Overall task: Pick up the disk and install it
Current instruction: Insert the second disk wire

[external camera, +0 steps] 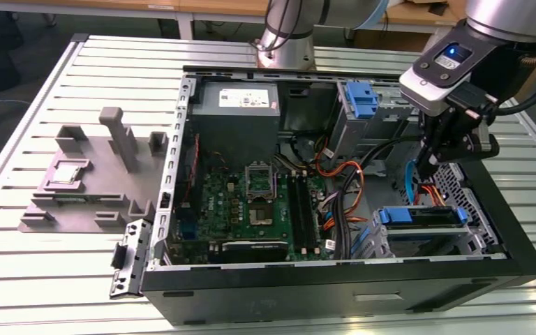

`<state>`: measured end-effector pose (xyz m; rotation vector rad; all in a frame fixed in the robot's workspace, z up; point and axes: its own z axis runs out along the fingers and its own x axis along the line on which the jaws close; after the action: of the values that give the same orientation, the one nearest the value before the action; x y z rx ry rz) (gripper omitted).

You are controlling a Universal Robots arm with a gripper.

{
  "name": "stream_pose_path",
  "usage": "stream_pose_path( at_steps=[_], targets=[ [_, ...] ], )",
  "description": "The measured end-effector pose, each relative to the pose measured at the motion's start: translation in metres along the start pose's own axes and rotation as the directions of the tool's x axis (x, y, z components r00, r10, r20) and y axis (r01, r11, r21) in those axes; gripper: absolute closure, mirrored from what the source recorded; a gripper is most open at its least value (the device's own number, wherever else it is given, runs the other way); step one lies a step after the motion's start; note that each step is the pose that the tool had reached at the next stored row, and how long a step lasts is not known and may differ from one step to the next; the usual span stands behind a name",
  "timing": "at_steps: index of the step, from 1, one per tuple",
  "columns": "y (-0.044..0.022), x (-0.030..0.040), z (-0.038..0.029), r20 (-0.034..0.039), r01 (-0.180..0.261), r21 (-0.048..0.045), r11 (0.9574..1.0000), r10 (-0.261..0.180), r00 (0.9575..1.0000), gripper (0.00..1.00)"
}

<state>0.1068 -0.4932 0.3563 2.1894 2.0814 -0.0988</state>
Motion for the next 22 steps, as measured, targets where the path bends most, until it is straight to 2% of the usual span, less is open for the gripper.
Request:
stream_pose_path(
  at_steps=[8,14,22],
  targets=[
    [-0.0005,-0.0103,0.0015,-0.008,0.004,-0.0003,1.0,-0.004,1.0,0.84],
    [-0.002,-0.0187,0.003,-0.0145,0.009,-0.0048,1.0,-0.009,0.9999,0.84],
    [-0.002,-0.019,0.003,-0.0146,0.011,-0.0053,0.9999,-0.011,0.9998,0.84]
  ],
)
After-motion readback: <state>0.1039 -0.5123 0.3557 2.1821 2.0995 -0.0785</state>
